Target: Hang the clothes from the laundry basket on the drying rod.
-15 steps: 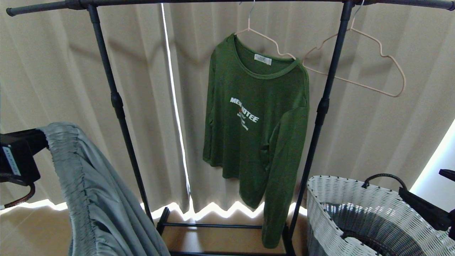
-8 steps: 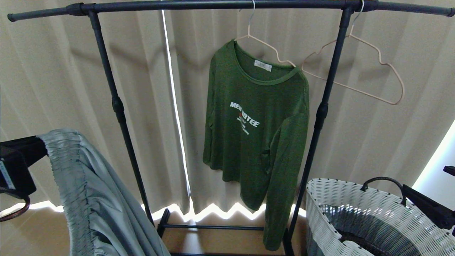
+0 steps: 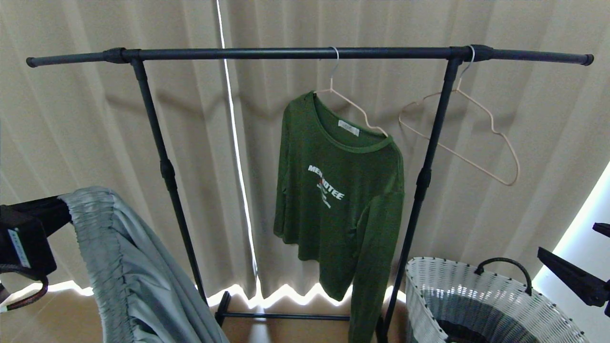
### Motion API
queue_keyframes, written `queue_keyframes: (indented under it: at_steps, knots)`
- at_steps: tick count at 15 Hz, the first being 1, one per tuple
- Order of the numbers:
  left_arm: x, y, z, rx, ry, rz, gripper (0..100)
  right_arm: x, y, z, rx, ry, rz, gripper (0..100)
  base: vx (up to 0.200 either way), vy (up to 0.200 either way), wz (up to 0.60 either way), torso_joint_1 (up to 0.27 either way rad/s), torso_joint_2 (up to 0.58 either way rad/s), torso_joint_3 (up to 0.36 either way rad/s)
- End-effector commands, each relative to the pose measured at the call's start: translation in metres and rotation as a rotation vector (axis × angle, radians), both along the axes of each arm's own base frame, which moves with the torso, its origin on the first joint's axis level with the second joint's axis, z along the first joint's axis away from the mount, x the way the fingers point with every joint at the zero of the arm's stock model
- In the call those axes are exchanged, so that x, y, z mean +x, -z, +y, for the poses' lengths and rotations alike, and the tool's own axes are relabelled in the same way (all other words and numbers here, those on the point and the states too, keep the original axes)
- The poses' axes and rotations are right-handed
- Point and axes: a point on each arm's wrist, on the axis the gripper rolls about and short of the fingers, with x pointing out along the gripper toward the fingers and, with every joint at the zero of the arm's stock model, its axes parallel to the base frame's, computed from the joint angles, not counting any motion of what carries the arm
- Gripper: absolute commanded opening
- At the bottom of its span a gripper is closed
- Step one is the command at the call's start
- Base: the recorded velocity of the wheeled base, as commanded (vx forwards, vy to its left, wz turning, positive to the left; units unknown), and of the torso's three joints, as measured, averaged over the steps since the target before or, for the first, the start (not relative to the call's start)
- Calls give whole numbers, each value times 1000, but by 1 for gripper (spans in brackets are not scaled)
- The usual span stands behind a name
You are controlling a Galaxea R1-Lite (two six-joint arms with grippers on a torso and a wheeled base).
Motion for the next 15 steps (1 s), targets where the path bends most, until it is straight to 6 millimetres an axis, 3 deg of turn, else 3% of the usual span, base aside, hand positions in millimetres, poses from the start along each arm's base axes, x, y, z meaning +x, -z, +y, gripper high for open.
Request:
queue_keyframes:
  at_steps: [1,10,15]
  knots:
    - [1,1,0,2,0,6,0,1,0,0,4,1,2,100,0,0,0,198,-481,-281]
    - [-1,9,0,10,29,28,0,0,-2,0,6,1,-6,100,0,0,0,209,-486,-278]
    - [2,16,-1,58,41,-35,0,2,-8,0,1,2,-29,100,0,0,0,48,-113,-60]
